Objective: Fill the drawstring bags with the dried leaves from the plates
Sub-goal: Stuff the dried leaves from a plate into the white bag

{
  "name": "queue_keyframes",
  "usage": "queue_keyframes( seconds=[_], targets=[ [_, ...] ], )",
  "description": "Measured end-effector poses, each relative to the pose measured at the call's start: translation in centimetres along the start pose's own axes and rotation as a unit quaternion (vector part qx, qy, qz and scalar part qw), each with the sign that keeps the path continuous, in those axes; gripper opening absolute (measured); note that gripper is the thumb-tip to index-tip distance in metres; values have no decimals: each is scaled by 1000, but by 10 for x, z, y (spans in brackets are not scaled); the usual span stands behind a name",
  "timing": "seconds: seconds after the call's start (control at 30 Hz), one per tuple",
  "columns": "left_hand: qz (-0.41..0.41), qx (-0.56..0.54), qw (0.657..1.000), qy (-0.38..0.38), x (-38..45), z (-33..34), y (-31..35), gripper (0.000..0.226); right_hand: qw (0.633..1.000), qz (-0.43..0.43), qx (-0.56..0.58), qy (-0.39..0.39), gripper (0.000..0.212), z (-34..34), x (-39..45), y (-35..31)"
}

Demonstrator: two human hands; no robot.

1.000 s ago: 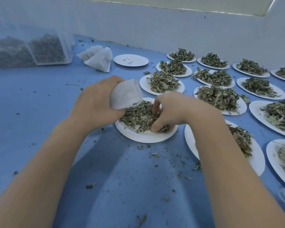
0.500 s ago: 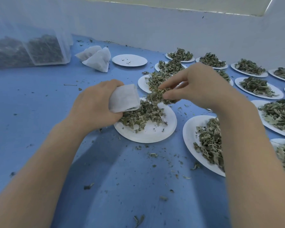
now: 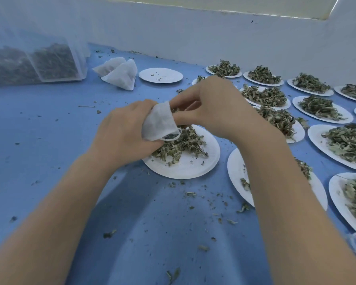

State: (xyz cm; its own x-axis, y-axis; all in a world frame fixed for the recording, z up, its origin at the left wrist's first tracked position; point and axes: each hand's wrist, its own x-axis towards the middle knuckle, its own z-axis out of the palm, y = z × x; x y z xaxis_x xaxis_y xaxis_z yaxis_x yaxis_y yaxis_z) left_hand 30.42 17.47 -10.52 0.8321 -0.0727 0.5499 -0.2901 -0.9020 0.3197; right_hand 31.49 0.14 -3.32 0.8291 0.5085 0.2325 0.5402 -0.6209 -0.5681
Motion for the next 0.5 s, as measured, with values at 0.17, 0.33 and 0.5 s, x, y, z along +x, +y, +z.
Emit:
queue_keyframes(
  seconds=[0.17,0.33,0.5],
  targets=[
    [-47,-104,993,30,-2,-1,3,46,995,-33,78,-59,27,4,-2,4],
    [-50,-106,993,20,-2,-2,11,33,998,-21,46,25,25,17,7,8],
    [-67,-95,993,3,-3,-4,17,24,999,-32,-34,0,27,31,9,-3]
  ],
)
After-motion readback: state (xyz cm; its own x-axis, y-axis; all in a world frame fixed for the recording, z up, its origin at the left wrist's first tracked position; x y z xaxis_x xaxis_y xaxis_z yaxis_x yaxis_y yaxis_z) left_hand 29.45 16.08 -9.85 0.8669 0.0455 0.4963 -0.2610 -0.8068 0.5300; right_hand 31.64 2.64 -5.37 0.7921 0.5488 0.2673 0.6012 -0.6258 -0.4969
